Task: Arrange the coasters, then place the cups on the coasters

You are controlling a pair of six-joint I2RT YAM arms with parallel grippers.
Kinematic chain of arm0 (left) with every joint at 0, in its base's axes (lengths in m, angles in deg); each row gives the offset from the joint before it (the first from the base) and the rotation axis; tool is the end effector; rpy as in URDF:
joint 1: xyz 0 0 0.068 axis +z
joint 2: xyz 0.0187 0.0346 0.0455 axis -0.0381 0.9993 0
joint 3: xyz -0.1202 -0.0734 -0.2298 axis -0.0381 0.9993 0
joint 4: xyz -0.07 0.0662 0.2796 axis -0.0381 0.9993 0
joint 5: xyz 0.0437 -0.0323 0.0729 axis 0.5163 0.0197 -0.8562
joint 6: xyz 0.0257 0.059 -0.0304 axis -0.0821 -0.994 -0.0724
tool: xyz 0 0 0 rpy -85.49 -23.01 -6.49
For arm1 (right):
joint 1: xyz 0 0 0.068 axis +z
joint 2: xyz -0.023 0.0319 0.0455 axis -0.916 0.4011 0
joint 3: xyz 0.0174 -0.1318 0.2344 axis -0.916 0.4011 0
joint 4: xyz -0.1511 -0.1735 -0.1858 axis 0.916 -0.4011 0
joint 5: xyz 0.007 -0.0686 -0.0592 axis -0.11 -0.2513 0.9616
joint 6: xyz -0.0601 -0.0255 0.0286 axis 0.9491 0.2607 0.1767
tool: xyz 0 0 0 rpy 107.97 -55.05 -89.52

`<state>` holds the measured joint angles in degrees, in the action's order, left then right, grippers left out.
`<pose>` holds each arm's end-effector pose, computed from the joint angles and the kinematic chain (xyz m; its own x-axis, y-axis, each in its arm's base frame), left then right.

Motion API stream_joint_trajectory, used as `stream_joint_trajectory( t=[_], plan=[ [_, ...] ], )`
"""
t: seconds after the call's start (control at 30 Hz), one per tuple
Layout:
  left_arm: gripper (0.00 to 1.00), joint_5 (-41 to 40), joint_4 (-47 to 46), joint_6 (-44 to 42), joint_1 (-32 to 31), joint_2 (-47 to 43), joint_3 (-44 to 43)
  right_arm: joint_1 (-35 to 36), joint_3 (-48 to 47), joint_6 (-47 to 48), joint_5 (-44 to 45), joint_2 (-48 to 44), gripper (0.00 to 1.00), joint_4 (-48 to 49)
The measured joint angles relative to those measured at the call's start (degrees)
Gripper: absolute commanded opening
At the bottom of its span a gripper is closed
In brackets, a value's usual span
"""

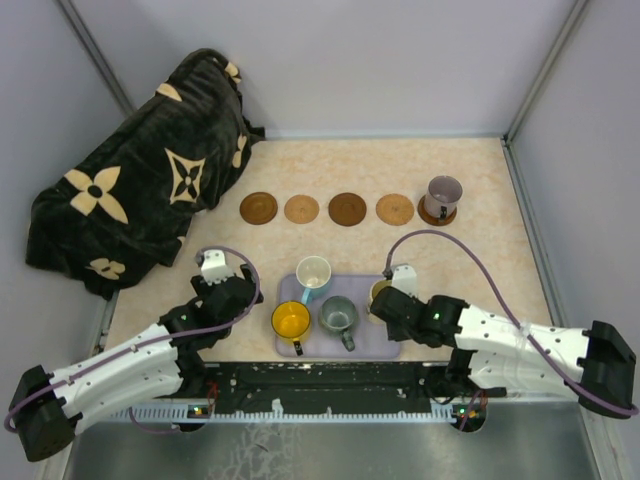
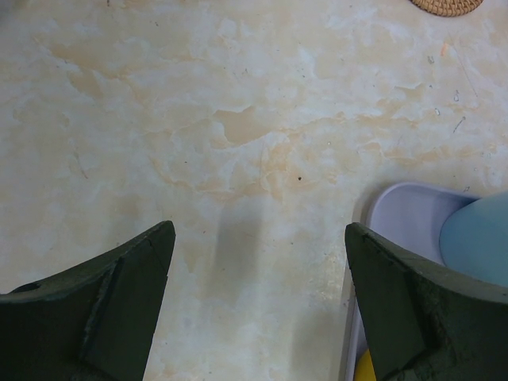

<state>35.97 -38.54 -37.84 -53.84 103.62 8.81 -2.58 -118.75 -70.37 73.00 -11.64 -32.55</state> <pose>0.1533 -0.1260 0.1648 -0.4534 -0.2102 -0.8662 -0.1391 0.9766 -0.1642 0.1076 0.1661 0.1562 -0.8355 -0.1238 -0.5353 -0.1892 0.9795 0.0689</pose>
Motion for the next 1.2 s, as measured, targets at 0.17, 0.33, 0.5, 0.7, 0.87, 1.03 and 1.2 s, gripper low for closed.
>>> stream_joint_trajectory(
  t=[0.17, 0.33, 0.5, 0.7, 0.87, 1.03, 1.2],
  plan=[
    [0.94, 0.02, -0.02, 0.63, 0.0, 0.02, 0.33, 0.24, -0.02, 0.74, 0.74, 0.31, 0.0, 0.94],
    [0.93, 0.02, -0.24, 0.85, 0.0, 0.02, 0.76, 0.59, -0.13, 1.57, 1.03, 1.14, 0.0, 1.31],
    [0.93, 0.02, -0.48, 0.83, 0.0, 0.02, 0.87, 0.7, -1.01, 3.04, 2.47, 3.58, 0.0, 2.16],
    [0.93, -0.09, -0.68, 0.66, 0.0, 0.02, 0.87, 1.64, -3.78, 5.14, 7.21, 5.42, 0.0, 1.92],
    [0.93, -0.31, -1.73, 0.24, 0.0, 0.02, 0.87, 1.7, -7.69, 7.78, 12.83, 5.49, 0.0, 3.17],
    [0.93, -0.31, -3.02, -0.46, 0.0, 0.59, 0.87, 1.05, -12.59, 11.15, 18.71, 9.77, 0.0, 3.58],
    [0.93, -0.28, -3.85, -0.81, 0.0, 1.38, 0.87, -4.02, -17.2, 16.06, 19.71, 15.21, 0.0, 5.92]
  ],
)
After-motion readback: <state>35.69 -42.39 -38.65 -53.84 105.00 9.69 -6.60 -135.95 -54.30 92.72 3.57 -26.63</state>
